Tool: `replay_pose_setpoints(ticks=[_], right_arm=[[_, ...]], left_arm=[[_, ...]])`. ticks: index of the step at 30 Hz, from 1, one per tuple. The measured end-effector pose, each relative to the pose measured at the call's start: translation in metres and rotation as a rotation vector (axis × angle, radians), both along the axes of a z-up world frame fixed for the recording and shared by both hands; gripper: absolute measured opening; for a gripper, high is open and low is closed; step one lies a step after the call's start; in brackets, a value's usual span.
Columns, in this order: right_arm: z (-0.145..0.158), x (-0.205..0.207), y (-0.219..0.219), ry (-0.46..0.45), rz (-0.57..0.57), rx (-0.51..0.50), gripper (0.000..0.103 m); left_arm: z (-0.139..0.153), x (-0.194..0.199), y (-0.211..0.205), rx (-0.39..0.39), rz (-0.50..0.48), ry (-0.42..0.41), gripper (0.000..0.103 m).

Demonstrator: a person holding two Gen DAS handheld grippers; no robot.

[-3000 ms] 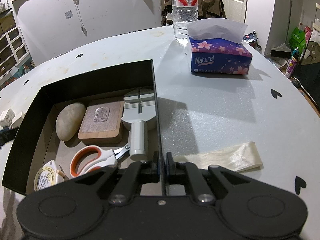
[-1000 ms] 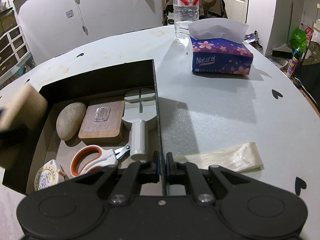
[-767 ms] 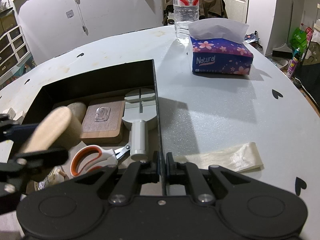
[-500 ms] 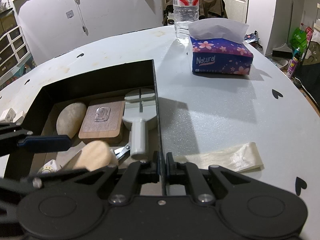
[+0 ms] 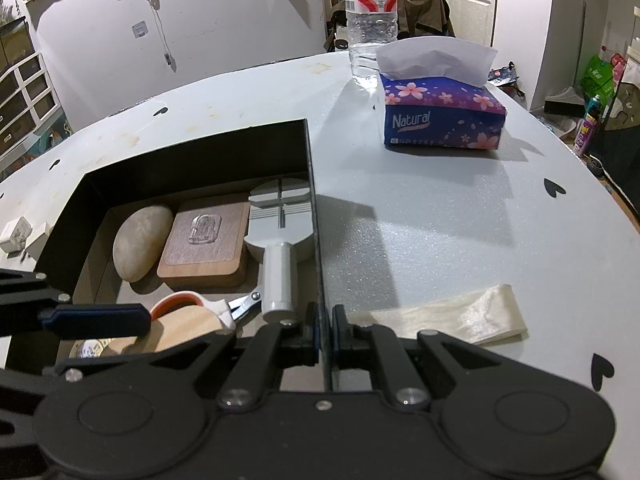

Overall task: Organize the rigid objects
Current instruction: 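Carry the wooden brush into the box and open the left gripper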

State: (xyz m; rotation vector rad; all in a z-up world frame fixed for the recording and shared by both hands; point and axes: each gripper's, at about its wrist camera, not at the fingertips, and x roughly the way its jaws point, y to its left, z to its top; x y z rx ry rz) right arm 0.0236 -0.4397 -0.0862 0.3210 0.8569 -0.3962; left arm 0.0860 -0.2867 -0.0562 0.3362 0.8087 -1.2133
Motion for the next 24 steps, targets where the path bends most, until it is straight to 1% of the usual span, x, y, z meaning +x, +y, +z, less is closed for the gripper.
replay_pose_setpoints(ticks=[2, 4, 8, 11, 13, 15, 17, 22, 24], right_arm=[[0.000, 0.000, 0.000, 0.000, 0.000, -0.001, 0.008], [0.000, 0.000, 0.000, 0.000, 0.000, 0.001, 0.008], [0.000, 0.000, 0.000, 0.000, 0.000, 0.000, 0.008], [0.000, 0.000, 0.000, -0.001, 0.000, -0.001, 0.008], [0.000, 0.000, 0.000, -0.001, 0.000, 0.000, 0.008], [0.000, 0.000, 0.000, -0.001, 0.000, -0.001, 0.008], [0.000, 0.000, 0.000, -0.001, 0.000, -0.001, 0.008], [0.000, 0.000, 0.000, -0.001, 0.001, -0.001, 0.008], [0.000, 0.000, 0.000, -0.001, 0.000, -0.001, 0.008]], left_arm=[[0.000, 0.000, -0.002, -0.004, -0.006, 0.009, 0.030], [-0.001, 0.000, -0.003, -0.016, -0.016, 0.033, 0.024], [-0.002, -0.001, -0.004, -0.023, -0.012, 0.041, 0.024], [-0.001, 0.000, -0.002, -0.017, 0.040, 0.016, 0.031], [-0.001, 0.006, 0.000, -0.016, 0.065, 0.027, 0.038], [-0.002, 0.011, 0.001, -0.007, 0.080, 0.054, 0.039], [-0.005, 0.012, -0.001, -0.005, 0.064, 0.085, 0.038], [-0.006, 0.008, -0.005, -0.030, 0.025, 0.114, 0.037], [-0.006, 0.006, -0.007, -0.030, 0.022, 0.107, 0.037]])
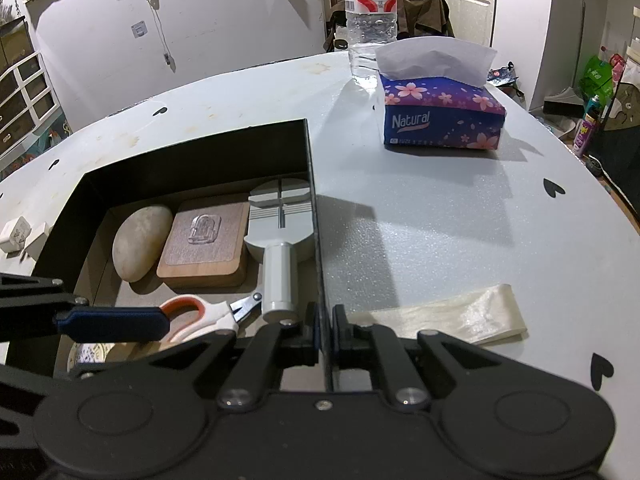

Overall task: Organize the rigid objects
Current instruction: 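Carry the wooden brush into the box and open the left gripper, then move the left gripper to the white block with wooden dowel, grasp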

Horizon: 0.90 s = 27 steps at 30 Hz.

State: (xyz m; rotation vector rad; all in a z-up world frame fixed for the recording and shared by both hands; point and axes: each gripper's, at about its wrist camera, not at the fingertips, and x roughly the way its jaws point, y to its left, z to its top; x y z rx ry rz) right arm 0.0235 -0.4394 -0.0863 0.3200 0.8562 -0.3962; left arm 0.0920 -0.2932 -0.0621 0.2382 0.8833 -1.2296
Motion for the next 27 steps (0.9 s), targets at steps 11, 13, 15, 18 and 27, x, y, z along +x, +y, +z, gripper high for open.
replay_pose_setpoints(ticks=[11, 13, 15, 18, 27], right_arm=[[0.000, 0.000, 0.000, -0.001, -0.001, 0.001, 0.008], [0.000, 0.000, 0.000, -0.001, -0.001, 0.001, 0.008], [0.000, 0.000, 0.000, -0.001, -0.001, 0.001, 0.008], [0.000, 0.000, 0.000, -0.001, -0.001, 0.001, 0.008], [0.000, 0.000, 0.000, -0.001, 0.000, 0.001, 0.008]], left_arm=[[0.007, -0.002, 0.006, -0.006, 0.031, -0.025, 0.043], [0.008, -0.002, 0.009, -0.003, 0.046, -0.036, 0.049], [0.011, -0.002, 0.012, 0.000, 0.058, -0.050, 0.053], [0.014, -0.003, 0.017, -0.001, 0.077, -0.069, 0.065], [0.031, -0.009, 0.034, -0.030, 0.120, -0.136, 0.093]])
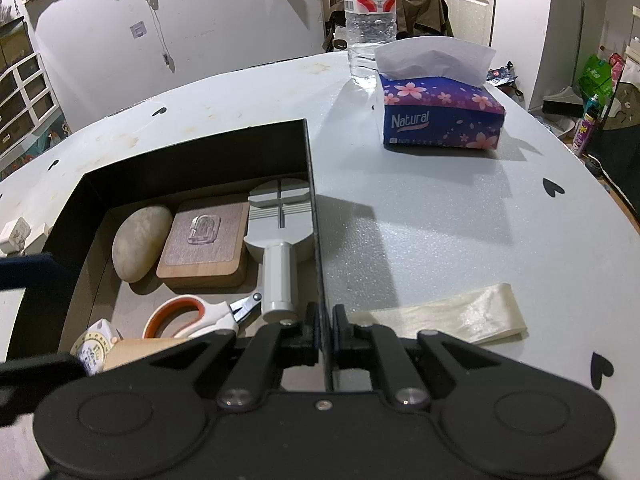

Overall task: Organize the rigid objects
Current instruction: 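Move the left gripper to the white block with wooden dowel, grasp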

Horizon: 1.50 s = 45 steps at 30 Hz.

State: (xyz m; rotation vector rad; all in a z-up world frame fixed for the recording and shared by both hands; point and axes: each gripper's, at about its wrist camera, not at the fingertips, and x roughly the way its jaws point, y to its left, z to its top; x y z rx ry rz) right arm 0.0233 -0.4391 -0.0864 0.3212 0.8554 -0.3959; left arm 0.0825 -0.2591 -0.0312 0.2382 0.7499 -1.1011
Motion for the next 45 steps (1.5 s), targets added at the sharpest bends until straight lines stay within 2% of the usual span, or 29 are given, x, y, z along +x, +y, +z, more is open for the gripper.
replay_pose_setpoints(ticks=[7, 17, 21, 29, 34, 37, 39, 41, 45], right_arm=[[0.000, 0.000, 0.000, 0.000, 0.000, 0.000, 0.008], [0.000, 0.000, 0.000, -0.001, -0.001, 0.001, 0.008], [0.000, 0.000, 0.000, -0.001, -0.001, 0.000, 0.008], [0.000, 0.000, 0.000, -0.002, -0.001, 0.001, 0.008], [0.000, 0.000, 0.000, -0.001, -0.001, 0.000, 0.008], [0.000, 0.000, 0.000, -0.001, -0.001, 0.000, 0.008], [0.000, 0.000, 0.000, -0.002, -0.001, 0.001, 0.008], [0.000, 0.000, 0.000, -0.002, -0.001, 0.001, 0.008], [0.000, 0.000, 0.000, -0.001, -0.001, -0.001, 0.009]], left_arm=[[0.010, -0.002, 0.017, -0.029, 0.064, -0.057, 0.101], [0.018, 0.009, 0.064, -0.043, 0.231, -0.138, 0.103], [0.016, 0.021, 0.085, -0.045, 0.319, -0.134, 0.103], [-0.002, 0.055, 0.112, -0.008, 0.557, -0.147, 0.103], [-0.021, 0.080, 0.111, 0.015, 0.674, -0.113, 0.103], [-0.031, 0.094, 0.112, -0.007, 0.750, -0.079, 0.103], [-0.036, 0.103, 0.110, -0.030, 0.791, -0.048, 0.100], [-0.041, 0.109, 0.109, -0.050, 0.822, -0.025, 0.093], [-0.050, 0.117, 0.107, -0.077, 0.856, 0.010, 0.071]])
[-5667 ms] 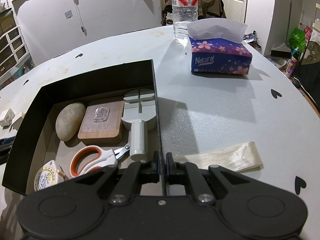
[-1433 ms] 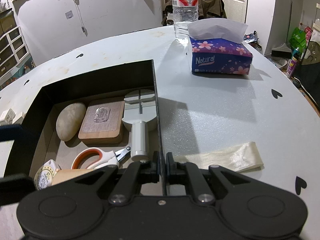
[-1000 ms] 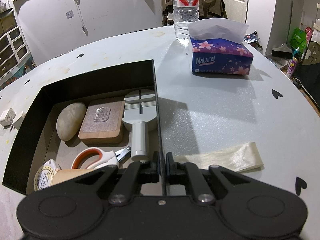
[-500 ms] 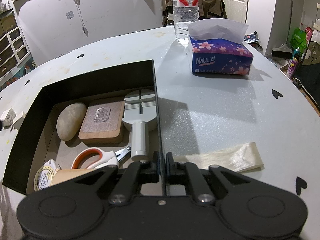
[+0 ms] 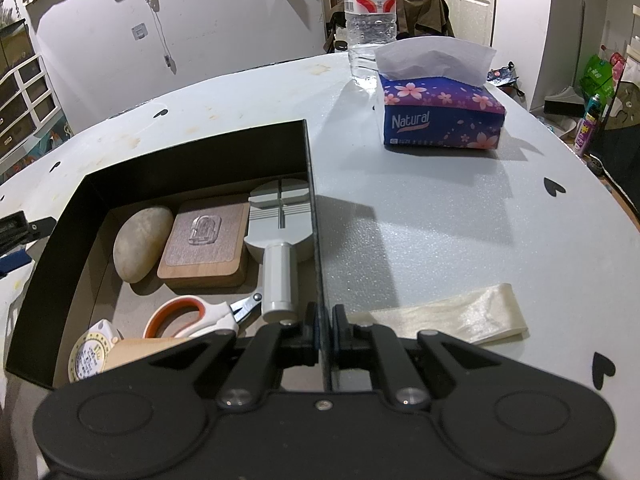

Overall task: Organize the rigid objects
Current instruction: 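Move the left gripper to the white block with wooden dowel, grasp, then lower the white block into the box beside the stone, release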

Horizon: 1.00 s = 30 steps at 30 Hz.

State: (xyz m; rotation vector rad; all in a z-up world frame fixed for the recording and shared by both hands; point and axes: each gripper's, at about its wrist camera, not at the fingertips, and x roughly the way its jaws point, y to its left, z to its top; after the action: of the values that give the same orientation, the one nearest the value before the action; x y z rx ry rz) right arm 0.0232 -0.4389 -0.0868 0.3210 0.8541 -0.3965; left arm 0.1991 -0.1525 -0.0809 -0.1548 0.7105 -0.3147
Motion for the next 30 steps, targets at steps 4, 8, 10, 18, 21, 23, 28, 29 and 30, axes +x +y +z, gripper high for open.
replay_pose_setpoints(ticks=[4, 8, 10, 18, 21, 23, 28, 29, 30], right_arm=[[0.000, 0.001, 0.000, 0.000, 0.000, -0.001, 0.009], [0.001, 0.001, 0.000, 0.000, -0.001, -0.001, 0.009], [0.001, 0.002, 0.001, 0.000, -0.001, -0.001, 0.009], [0.001, 0.002, 0.001, 0.000, -0.001, -0.001, 0.009], [0.001, 0.002, 0.001, 0.000, -0.001, -0.002, 0.009], [0.001, 0.002, 0.001, -0.001, -0.001, -0.001, 0.009], [0.001, 0.001, 0.001, -0.001, -0.001, -0.001, 0.009], [0.001, 0.001, 0.001, -0.002, -0.001, -0.001, 0.009], [0.001, 0.001, 0.001, -0.002, -0.001, -0.001, 0.009]], left_arm=[[-0.006, 0.000, 0.000, -0.019, 0.017, -0.010, 0.052], [-0.007, -0.004, -0.001, 0.001, 0.005, -0.030, 0.048], [-0.007, -0.005, 0.000, -0.002, 0.006, -0.030, 0.048], [0.005, -0.017, 0.010, -0.052, -0.011, -0.052, 0.046], [0.018, -0.031, 0.013, -0.095, -0.057, -0.070, 0.046], [0.030, -0.042, 0.012, -0.121, -0.110, -0.090, 0.046], [0.057, -0.069, 0.000, -0.147, -0.267, -0.151, 0.046], [0.062, -0.074, -0.004, -0.144, -0.302, -0.165, 0.046], [0.066, -0.079, -0.009, -0.136, -0.334, -0.178, 0.046]])
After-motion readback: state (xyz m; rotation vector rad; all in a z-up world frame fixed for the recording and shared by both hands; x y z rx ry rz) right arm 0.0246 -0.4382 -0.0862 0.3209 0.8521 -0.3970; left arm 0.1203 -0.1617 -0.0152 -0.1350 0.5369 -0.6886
